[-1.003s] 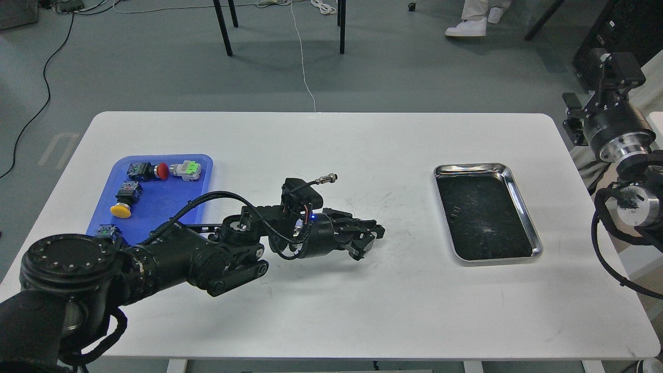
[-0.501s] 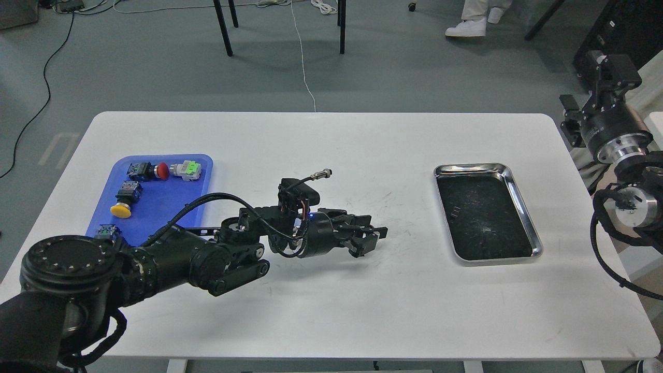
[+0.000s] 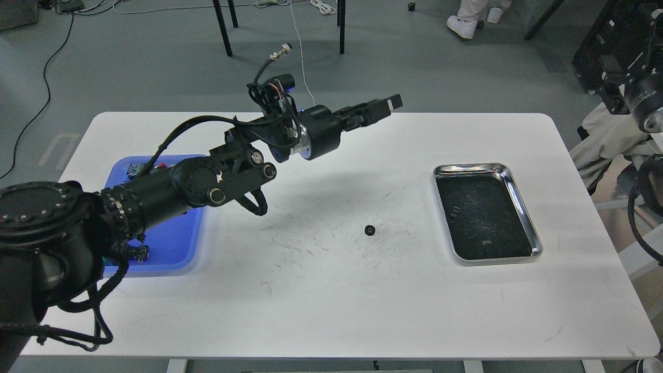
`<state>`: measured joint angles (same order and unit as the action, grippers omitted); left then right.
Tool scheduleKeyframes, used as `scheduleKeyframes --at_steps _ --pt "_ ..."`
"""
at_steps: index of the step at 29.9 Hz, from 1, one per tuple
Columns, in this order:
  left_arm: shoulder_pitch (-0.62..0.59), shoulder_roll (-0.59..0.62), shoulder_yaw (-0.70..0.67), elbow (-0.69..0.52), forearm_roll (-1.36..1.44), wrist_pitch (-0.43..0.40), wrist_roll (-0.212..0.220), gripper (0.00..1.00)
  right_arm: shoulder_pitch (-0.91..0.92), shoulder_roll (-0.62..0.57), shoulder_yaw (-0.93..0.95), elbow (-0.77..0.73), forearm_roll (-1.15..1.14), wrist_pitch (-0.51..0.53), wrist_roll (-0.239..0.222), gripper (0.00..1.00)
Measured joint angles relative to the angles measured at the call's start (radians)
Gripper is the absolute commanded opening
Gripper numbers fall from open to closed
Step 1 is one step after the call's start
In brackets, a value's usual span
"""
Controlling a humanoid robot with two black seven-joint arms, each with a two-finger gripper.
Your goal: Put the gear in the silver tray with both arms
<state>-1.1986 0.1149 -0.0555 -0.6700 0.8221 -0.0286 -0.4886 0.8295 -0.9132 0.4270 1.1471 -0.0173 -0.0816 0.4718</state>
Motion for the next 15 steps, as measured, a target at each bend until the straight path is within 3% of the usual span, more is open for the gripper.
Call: scheduleKeyframes --at_steps 8,12,15 --pt "-0.006 0.188 -0.101 -0.002 -0.278 -0.016 0.000 0.72 0.170 -0.056 -0.246 0.067 -0.019 0.021 -0.056 0.95" --pt "0.016 0.304 -0.136 -0.004 -0.393 -0.016 0.000 0.77 0.343 -0.091 -0.445 0.091 -0.021 0.066 -0.106 0.97" --pt "0.044 0.369 -0.159 -0.008 -0.466 -0.016 0.000 0.86 0.483 -0.089 -0.601 0.107 -0.032 0.104 -0.141 0.98"
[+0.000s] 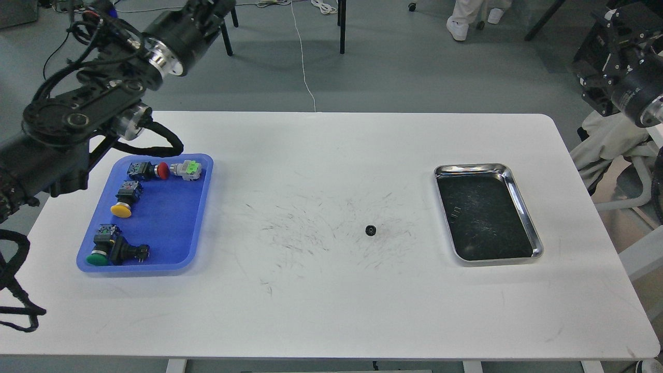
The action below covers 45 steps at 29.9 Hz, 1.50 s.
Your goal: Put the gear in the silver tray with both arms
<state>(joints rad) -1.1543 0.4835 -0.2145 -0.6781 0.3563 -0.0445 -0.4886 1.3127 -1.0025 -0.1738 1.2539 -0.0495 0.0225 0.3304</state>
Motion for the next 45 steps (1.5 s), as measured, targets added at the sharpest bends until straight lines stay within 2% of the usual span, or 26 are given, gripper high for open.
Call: scheduleKeyframes --at_steps 1,2,10,17,22,27,32,37,40,45 --pt "0.012 0.021 -0.010 -0.001 -0.021 0.000 0.000 0.95 0.047 0.006 -0.052 0.003 -0.010 0.011 -0.005 0.98" --pt "0.023 0.039 -0.018 -0.002 -0.037 0.001 0.000 0.98 0.086 0.014 -0.093 0.006 -0.020 0.021 -0.007 0.98" --pt "0.196 0.172 -0.070 -0.010 -0.237 -0.002 0.000 0.97 0.352 0.144 -0.370 0.005 -0.108 0.071 -0.001 0.98" --pt "0.356 0.220 -0.172 -0.070 -0.378 -0.087 0.000 0.98 0.498 0.312 -0.532 0.000 -0.247 0.053 -0.002 0.97" --pt "0.426 0.222 -0.228 -0.097 -0.437 -0.123 0.000 0.98 0.611 0.459 -0.662 0.004 -0.347 0.028 -0.004 0.97" --pt "0.467 0.216 -0.243 -0.099 -0.463 -0.156 0.000 0.98 0.638 0.618 -0.707 -0.002 -0.435 0.030 0.006 0.97" --pt "0.508 0.222 -0.256 -0.111 -0.530 -0.243 0.000 0.98 0.639 0.796 -0.790 -0.005 -0.509 0.019 0.017 0.95" --pt "0.509 0.226 -0.250 -0.114 -0.543 -0.287 0.000 0.98 0.606 0.937 -0.846 -0.033 -0.585 -0.013 0.024 0.89" --pt "0.506 0.237 -0.236 -0.117 -0.543 -0.316 0.000 0.98 0.571 0.989 -0.868 -0.061 -0.603 -0.023 0.034 0.84" --pt "0.484 0.272 -0.220 -0.110 -0.545 -0.331 0.000 0.98 0.515 1.002 -0.882 -0.091 -0.674 -0.029 0.077 0.83"
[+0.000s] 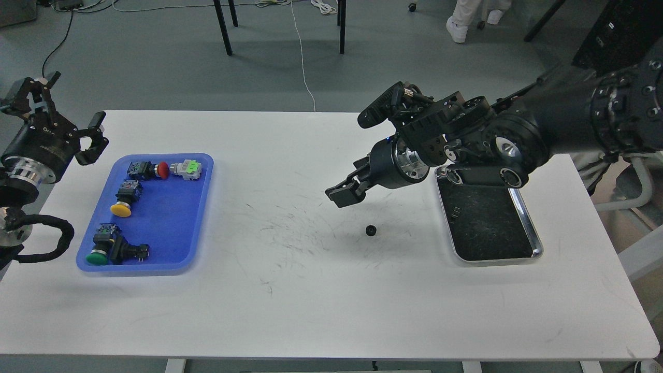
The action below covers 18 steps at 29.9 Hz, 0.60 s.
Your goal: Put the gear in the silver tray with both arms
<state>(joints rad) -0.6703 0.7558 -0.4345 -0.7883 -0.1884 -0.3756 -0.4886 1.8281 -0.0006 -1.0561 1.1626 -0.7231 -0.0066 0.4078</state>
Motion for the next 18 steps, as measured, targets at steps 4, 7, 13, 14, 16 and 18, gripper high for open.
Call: scheduleKeyframes --at_steps 4,7,13,14,16,18 --pt "-0.017 0.025 0.002 0.011 0.001 -0.002 0.000 0.98 -0.060 0.000 -0.030 -0.041 -0.062 -0.011 0.018 0.83" --pt "-0.050 0.033 0.005 0.018 0.001 -0.002 0.000 0.98 -0.100 0.001 -0.047 -0.071 -0.073 -0.016 0.029 0.82" --pt "-0.097 0.025 0.063 0.069 0.002 0.001 0.000 0.98 -0.145 0.001 -0.075 -0.098 -0.080 -0.017 0.034 0.79" --pt "-0.102 0.023 0.066 0.072 0.002 0.002 0.000 0.98 -0.152 0.001 -0.079 -0.105 -0.080 -0.017 0.035 0.78" --pt "-0.107 0.017 0.069 0.077 0.002 0.003 0.000 0.98 -0.168 0.001 -0.085 -0.116 -0.080 -0.017 0.037 0.78" --pt "-0.109 0.012 0.069 0.080 0.002 0.003 0.000 0.98 -0.179 0.001 -0.087 -0.125 -0.081 -0.017 0.038 0.77"
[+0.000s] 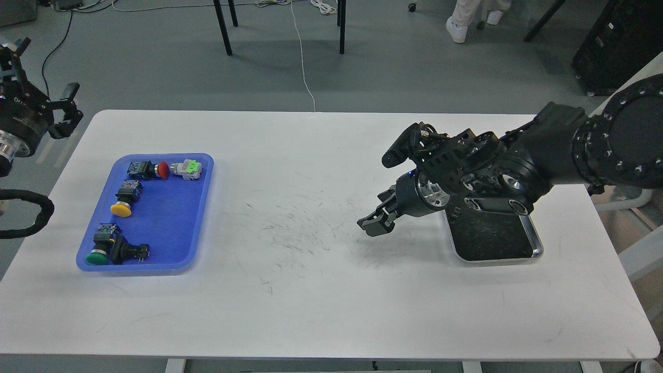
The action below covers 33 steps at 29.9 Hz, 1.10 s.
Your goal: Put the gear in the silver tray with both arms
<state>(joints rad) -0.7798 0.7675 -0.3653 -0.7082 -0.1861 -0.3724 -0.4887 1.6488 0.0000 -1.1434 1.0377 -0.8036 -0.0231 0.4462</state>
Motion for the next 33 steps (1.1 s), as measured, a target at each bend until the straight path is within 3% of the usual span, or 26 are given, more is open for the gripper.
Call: scheduleKeyframes --at_steps 33 --pt "-0.006 -0.003 -0.010 -0.004 -0.001 0.006 0.000 0.99 -0.134 0.000 -0.041 -0.126 0.002 -0.003 0.000 0.76"
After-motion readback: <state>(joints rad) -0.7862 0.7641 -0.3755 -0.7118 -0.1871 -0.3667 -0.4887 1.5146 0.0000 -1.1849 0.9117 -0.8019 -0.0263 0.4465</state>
